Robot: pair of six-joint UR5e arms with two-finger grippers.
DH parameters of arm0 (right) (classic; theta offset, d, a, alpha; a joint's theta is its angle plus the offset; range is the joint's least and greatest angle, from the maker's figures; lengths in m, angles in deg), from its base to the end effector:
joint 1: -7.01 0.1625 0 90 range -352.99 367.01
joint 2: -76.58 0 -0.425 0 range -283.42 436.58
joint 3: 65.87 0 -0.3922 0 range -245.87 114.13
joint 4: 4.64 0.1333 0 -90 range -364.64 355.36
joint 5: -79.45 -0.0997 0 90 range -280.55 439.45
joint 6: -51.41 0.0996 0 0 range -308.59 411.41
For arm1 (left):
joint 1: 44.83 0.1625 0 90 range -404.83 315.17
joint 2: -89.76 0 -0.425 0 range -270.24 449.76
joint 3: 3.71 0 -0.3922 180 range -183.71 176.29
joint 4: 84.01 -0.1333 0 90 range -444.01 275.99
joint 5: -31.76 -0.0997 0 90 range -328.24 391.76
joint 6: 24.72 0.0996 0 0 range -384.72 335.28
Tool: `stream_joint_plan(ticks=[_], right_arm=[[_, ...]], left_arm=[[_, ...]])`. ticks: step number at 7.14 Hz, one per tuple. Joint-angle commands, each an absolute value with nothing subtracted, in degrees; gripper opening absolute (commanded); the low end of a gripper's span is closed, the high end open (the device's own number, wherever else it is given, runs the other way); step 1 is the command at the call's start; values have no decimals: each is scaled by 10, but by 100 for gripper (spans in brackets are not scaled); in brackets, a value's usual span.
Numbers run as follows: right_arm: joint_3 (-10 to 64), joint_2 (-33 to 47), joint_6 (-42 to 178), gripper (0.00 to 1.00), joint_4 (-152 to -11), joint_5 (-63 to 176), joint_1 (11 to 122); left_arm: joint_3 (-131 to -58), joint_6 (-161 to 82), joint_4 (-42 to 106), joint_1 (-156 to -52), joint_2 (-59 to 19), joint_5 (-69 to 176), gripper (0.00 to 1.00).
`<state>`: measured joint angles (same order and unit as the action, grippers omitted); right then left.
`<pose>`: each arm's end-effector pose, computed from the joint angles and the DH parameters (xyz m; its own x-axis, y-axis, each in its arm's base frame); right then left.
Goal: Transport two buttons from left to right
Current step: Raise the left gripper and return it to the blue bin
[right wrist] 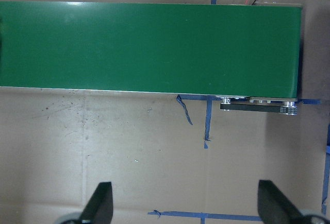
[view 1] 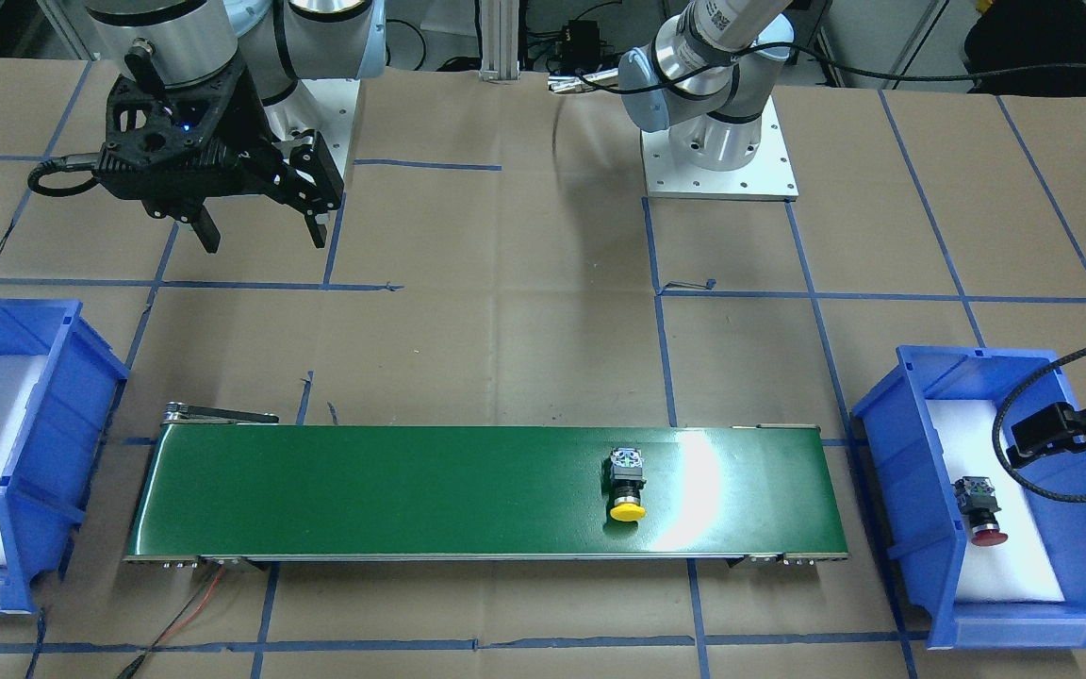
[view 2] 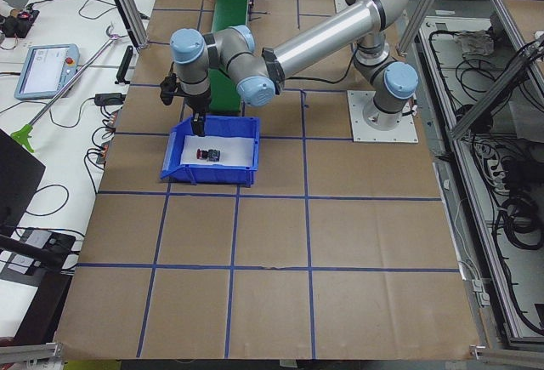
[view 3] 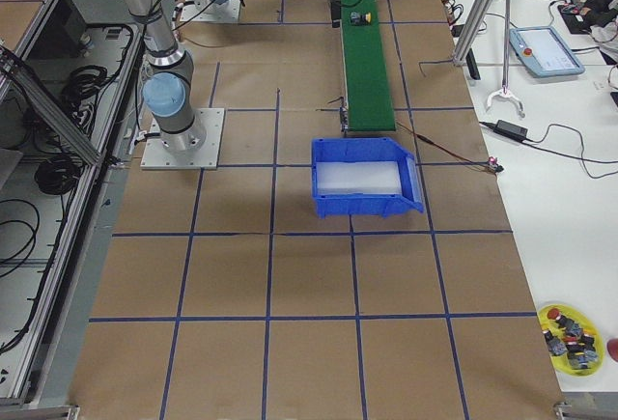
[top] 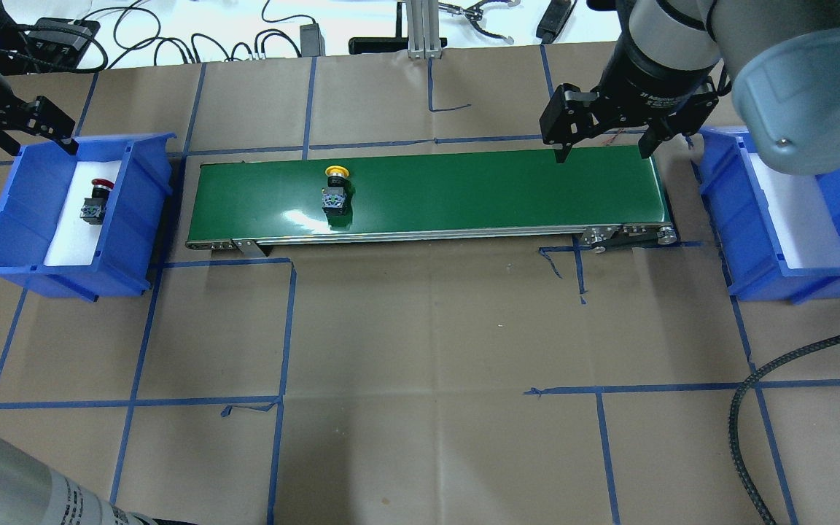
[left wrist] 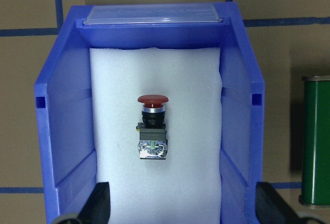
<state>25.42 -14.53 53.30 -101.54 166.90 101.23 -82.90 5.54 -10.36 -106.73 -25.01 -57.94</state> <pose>0.1738 -0.4831 0.4990 -0.9978 -0.0460 -0.0480 -0.0402 0.9925 -0.1155 0.1940 -0.6474 0.3584 -0.9992 0.0375 -0.0165 0.0381 0.9985 -0.0387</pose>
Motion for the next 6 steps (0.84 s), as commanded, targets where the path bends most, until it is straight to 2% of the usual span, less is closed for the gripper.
stream_joint_plan(ticks=[1,3,6], right_arm=[[254,-145,533,100,-1016,1669,1011],[254,-146,533,100,-1015,1670,1011],[254,-145,533,100,-1016,1668,1011]], left_arm=[[-842,58,-141,-1064,-271,-576,99],[-853,59,-168,-1064,-290,-576,99],[-911,59,-266,-1055,-314,-576,99]])
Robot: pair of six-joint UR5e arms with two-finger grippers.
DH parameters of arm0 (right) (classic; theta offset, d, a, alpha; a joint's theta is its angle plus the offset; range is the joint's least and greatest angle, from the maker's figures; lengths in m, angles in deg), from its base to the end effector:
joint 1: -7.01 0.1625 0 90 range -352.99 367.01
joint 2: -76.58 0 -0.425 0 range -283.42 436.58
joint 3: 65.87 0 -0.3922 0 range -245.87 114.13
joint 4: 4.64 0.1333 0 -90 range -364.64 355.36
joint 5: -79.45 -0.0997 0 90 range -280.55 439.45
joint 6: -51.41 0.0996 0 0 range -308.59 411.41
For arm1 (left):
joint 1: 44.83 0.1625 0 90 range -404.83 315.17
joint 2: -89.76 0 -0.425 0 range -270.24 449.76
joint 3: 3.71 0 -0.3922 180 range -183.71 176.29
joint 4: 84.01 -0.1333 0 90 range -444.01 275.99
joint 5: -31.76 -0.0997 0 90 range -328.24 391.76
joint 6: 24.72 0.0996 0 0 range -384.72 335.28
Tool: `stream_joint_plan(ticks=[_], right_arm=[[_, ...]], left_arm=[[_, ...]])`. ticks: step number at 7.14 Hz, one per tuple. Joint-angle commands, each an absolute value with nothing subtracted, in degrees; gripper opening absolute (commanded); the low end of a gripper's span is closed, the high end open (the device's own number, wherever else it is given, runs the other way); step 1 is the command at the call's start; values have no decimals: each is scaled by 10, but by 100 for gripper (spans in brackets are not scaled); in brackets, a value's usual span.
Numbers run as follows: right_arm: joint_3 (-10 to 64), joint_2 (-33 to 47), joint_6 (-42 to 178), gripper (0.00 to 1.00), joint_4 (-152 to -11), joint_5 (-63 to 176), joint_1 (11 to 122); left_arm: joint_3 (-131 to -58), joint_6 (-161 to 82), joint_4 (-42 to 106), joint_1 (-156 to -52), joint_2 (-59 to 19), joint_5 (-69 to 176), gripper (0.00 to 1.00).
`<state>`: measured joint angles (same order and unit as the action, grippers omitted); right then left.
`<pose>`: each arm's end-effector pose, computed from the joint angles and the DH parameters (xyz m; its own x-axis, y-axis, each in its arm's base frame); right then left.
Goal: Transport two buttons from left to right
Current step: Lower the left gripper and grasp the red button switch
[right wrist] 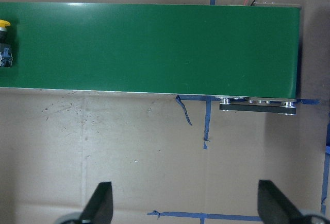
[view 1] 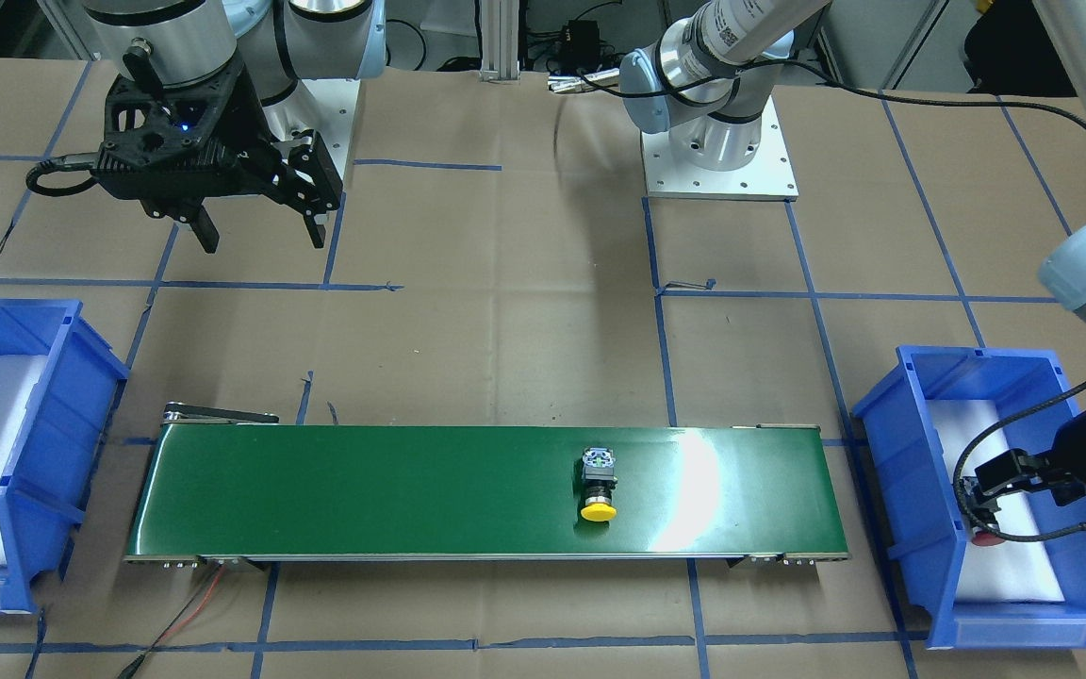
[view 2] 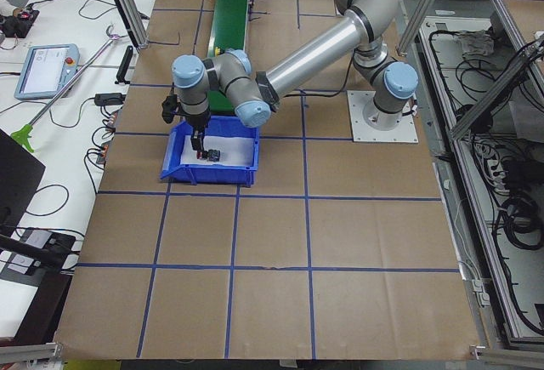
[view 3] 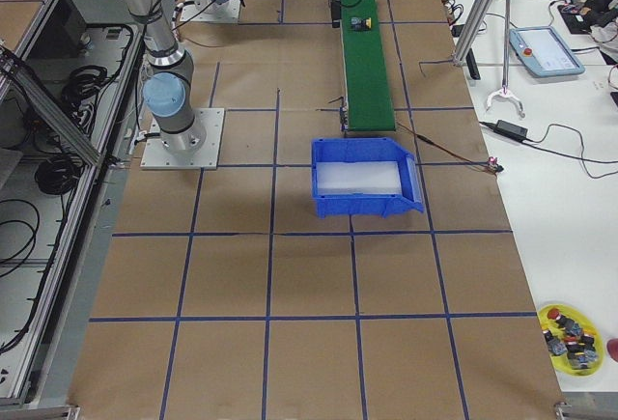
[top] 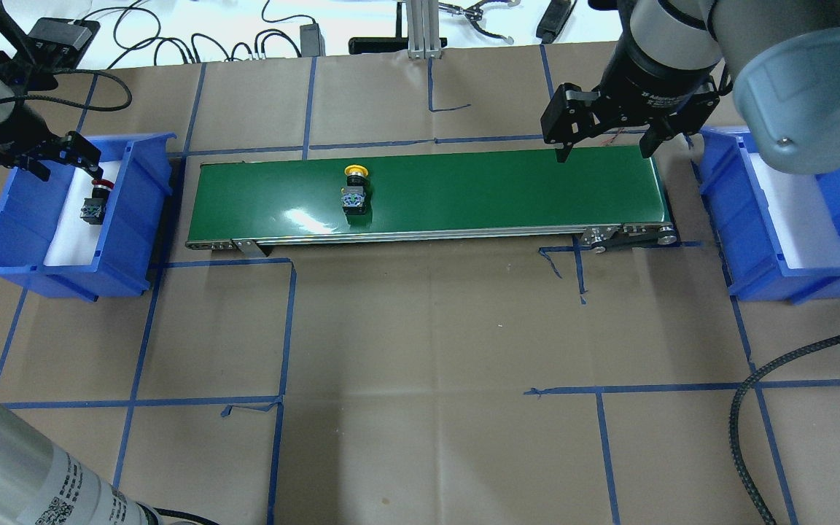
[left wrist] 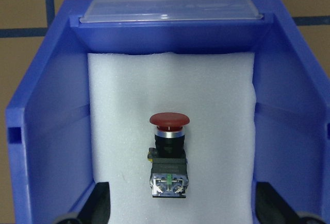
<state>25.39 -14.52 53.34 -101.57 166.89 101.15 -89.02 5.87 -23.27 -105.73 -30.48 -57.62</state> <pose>0.1731 -0.4835 0.4993 -0.9979 -0.0440 -0.0483 -0.0381 0.9925 -0.1163 0.2103 -0.6541 0.2676 -0.9994 0.0256 -0.0236 0.0270 0.9978 -0.0612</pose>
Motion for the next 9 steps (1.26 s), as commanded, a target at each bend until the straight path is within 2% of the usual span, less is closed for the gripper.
stream_joint_plan(ticks=[1,3,4,7,8,9], right_arm=[[254,-146,533,100,-1016,1668,1011],[254,-146,534,100,-1015,1668,1012],[254,-146,533,100,-1015,1669,1011],[253,-146,534,100,-1016,1668,1011],[250,-146,534,100,-1016,1668,1012],[250,-146,534,100,-1017,1668,1012]], left_arm=[[-915,58,-278,-1054,-324,-576,99],[-916,58,-294,-1055,-343,-575,98],[-915,58,-294,-1056,-345,-575,89],[-915,55,-293,-1056,-345,-576,33],[-913,54,-286,-1056,-342,-576,20],[-906,54,-273,-1056,-331,-578,14]])
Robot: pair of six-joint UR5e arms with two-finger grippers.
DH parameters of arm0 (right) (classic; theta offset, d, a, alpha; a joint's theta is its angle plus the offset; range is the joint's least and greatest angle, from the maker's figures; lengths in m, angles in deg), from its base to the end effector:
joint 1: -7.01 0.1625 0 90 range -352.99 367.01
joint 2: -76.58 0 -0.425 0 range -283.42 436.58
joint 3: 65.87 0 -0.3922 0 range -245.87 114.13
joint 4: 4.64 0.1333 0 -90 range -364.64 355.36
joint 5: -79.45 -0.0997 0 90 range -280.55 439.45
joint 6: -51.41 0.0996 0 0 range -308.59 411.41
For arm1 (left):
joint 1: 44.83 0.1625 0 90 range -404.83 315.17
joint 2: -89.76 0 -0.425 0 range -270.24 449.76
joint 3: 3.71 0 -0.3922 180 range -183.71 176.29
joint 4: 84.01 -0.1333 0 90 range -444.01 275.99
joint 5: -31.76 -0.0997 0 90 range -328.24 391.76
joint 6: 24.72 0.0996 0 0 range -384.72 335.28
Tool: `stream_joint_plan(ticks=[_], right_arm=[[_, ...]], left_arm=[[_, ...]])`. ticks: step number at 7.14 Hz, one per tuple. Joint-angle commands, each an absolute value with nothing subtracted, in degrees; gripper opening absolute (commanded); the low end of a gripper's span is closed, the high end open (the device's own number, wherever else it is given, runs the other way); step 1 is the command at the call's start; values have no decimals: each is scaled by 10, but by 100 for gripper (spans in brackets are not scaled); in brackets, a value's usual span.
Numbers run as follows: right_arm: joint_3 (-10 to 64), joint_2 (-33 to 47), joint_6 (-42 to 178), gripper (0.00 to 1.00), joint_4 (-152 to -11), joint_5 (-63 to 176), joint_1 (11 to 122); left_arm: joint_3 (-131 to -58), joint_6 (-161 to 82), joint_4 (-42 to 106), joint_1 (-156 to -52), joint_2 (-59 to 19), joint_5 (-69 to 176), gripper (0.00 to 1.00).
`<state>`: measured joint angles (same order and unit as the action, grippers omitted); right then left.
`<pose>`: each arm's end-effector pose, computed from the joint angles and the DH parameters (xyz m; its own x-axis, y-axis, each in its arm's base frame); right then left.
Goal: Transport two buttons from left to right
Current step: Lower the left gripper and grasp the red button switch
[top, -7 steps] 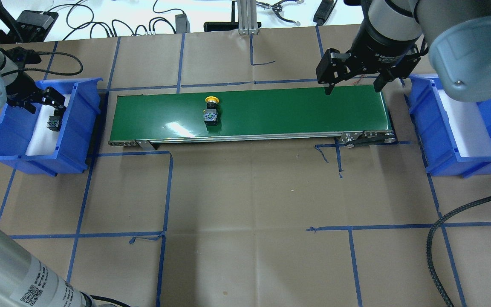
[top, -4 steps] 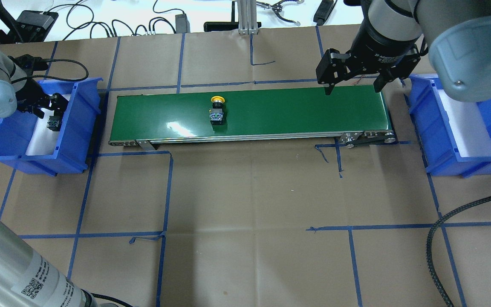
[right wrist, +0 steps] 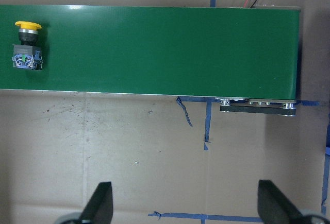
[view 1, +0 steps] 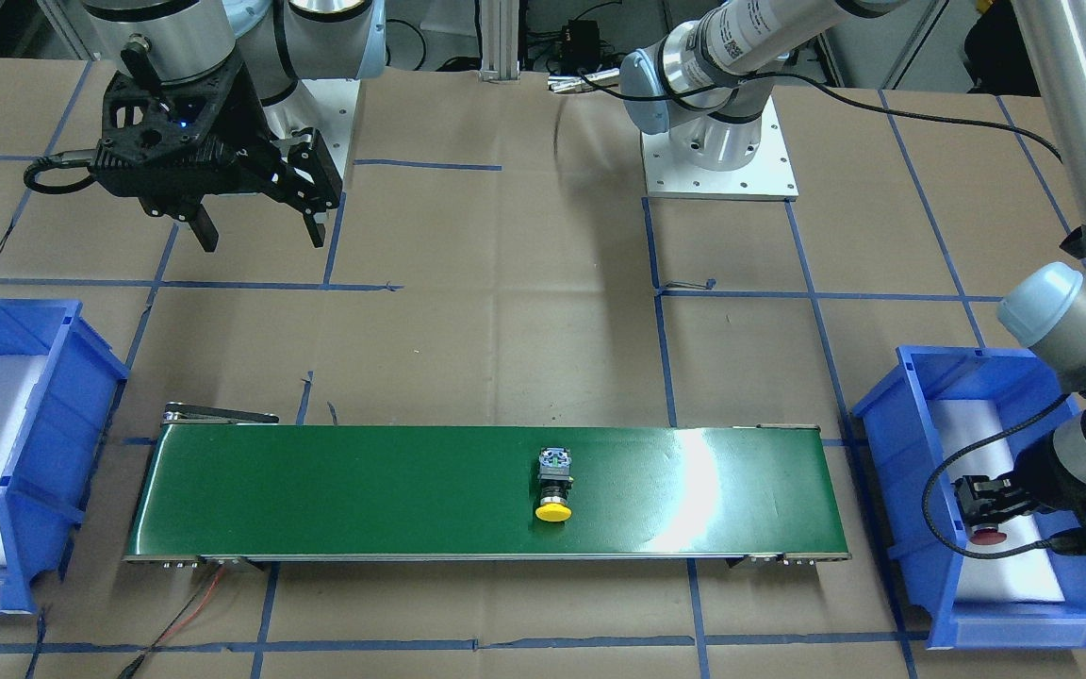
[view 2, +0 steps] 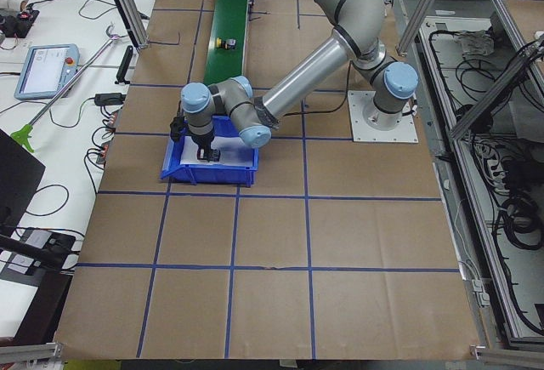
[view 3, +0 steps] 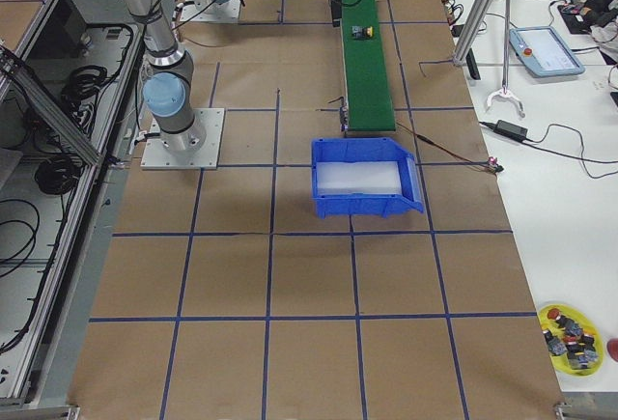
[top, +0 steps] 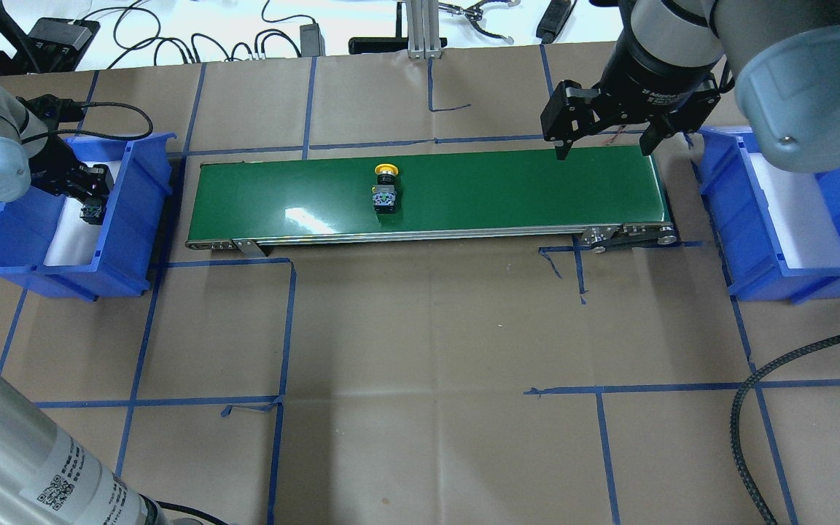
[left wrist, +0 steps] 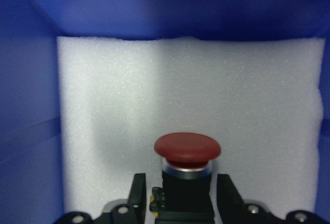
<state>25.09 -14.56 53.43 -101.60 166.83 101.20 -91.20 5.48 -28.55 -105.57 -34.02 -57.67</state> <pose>0.1737 -0.4836 0.5023 -0.9978 -0.0437 -0.0497 -0.0373 0.9918 -0.1226 0.2136 -0.6560 0.2184 -0.9997 0.0161 -0.0201 0.0172 0.9984 -0.0543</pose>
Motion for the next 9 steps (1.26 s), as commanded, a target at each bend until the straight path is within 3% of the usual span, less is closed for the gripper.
stream_joint_plan(ticks=[1,4,9], right_arm=[[250,-146,533,100,-1017,1667,1012],[254,-145,533,100,-1017,1667,1012],[254,-145,532,100,-1018,1673,1011]], left_arm=[[-885,54,-224,-1055,-317,-580,13],[-828,58,-69,-1044,-246,-583,13],[-841,6,-49,-1082,-202,-585,13]])
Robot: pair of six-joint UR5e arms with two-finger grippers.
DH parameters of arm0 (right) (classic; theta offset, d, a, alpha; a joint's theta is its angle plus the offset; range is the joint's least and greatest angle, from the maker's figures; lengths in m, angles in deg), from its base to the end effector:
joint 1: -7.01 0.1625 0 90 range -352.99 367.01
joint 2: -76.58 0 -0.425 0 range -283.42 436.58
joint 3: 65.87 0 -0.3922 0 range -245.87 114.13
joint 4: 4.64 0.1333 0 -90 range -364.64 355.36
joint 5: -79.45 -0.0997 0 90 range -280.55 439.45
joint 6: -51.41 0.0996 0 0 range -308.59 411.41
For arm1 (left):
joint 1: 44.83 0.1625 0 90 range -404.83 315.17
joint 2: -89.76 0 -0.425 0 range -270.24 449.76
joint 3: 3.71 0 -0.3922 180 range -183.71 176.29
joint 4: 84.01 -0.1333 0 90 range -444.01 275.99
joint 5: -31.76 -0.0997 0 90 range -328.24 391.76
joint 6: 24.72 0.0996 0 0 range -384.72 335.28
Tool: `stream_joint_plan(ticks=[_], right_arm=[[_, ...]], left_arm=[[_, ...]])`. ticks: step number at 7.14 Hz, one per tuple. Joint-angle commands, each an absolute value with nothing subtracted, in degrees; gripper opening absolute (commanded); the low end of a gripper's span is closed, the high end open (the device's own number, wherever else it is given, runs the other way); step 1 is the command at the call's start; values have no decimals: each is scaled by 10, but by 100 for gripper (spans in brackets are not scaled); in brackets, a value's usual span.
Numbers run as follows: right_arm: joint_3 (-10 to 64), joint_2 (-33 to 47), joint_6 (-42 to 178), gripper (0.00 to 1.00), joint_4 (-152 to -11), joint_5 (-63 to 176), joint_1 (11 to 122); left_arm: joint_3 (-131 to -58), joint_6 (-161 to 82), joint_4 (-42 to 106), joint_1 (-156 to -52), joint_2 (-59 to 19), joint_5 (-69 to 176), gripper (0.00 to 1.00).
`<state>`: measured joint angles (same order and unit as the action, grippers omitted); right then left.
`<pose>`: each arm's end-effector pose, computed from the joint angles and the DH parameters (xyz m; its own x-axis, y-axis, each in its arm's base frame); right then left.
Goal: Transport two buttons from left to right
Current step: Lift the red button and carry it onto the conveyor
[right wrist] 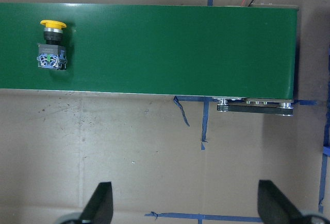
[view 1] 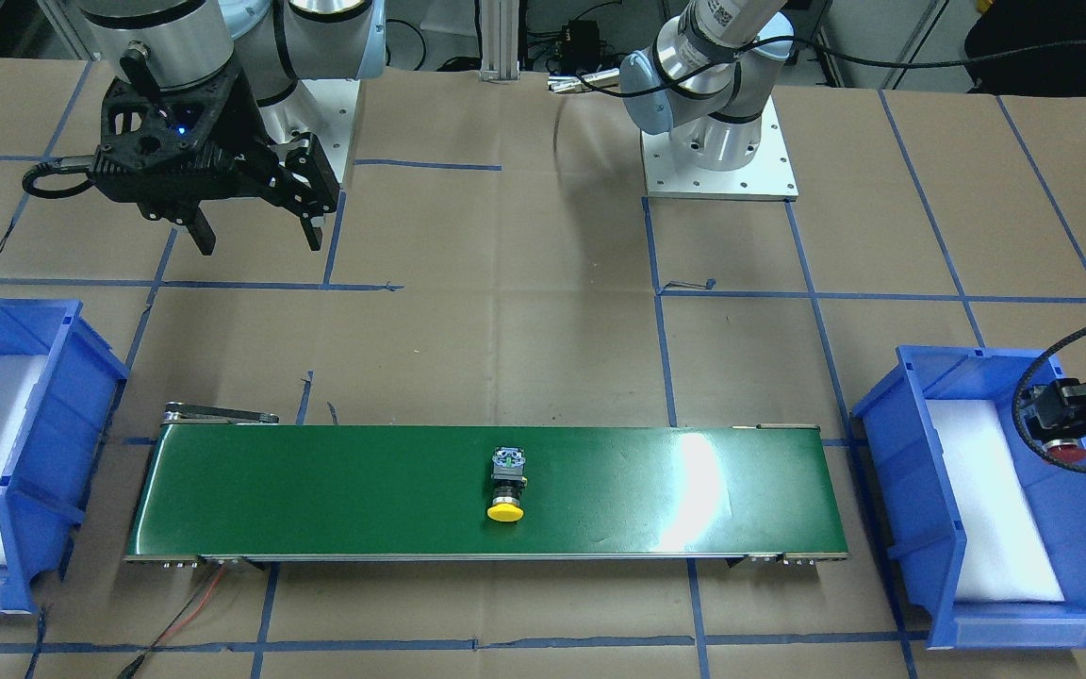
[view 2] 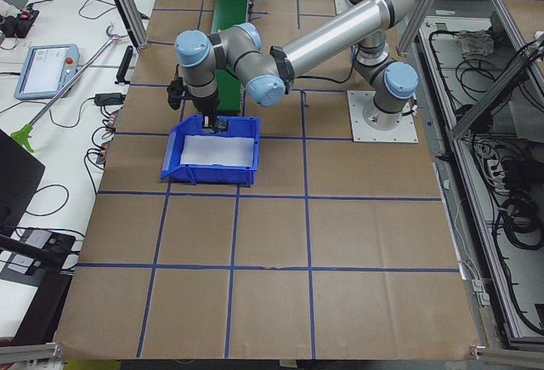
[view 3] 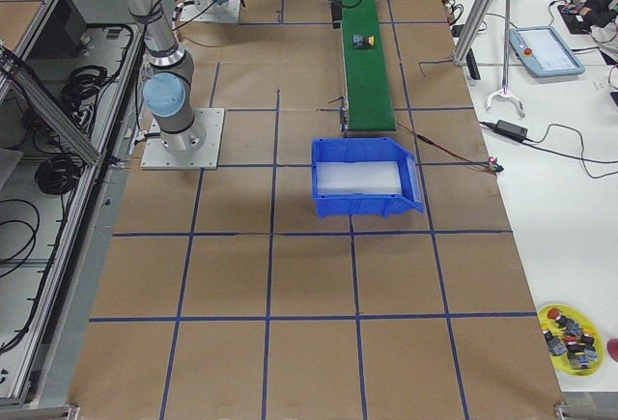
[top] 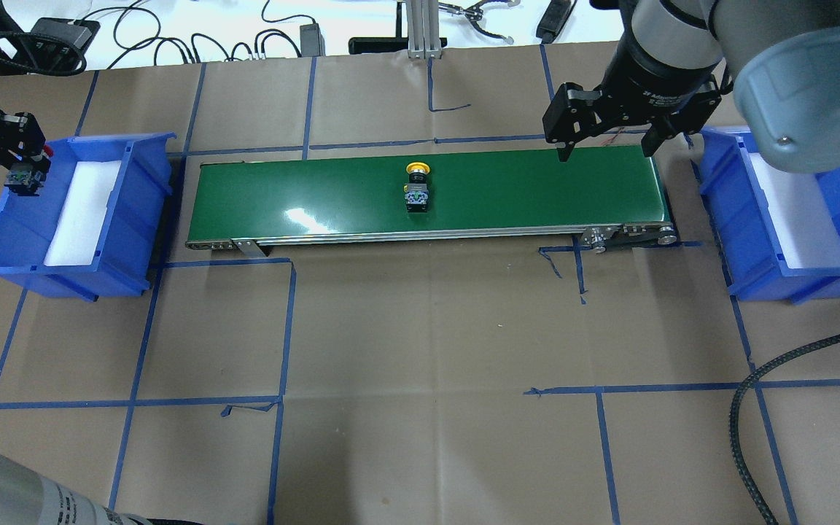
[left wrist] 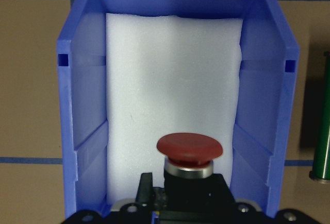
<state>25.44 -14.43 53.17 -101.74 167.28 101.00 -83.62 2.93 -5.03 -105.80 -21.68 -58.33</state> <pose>0.1712 -0.4847 0.4984 -0.9982 -0.0435 -0.0412 -0.0385 0.9924 -0.1172 0.1937 -0.6233 0.3807 -0.9997 -0.0241 0.0013 -0.0241 0.9997 0.0058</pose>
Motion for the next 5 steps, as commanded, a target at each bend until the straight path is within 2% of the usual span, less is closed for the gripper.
stream_joint_plan(ticks=[1,5], right_arm=[[254,-139,532,100,-1018,1673,1011],[245,-116,533,100,-1020,1670,1011]], left_arm=[[-856,-51,-48,-1119,-189,-587,13],[-955,-222,-95,-1224,-146,-582,13]])
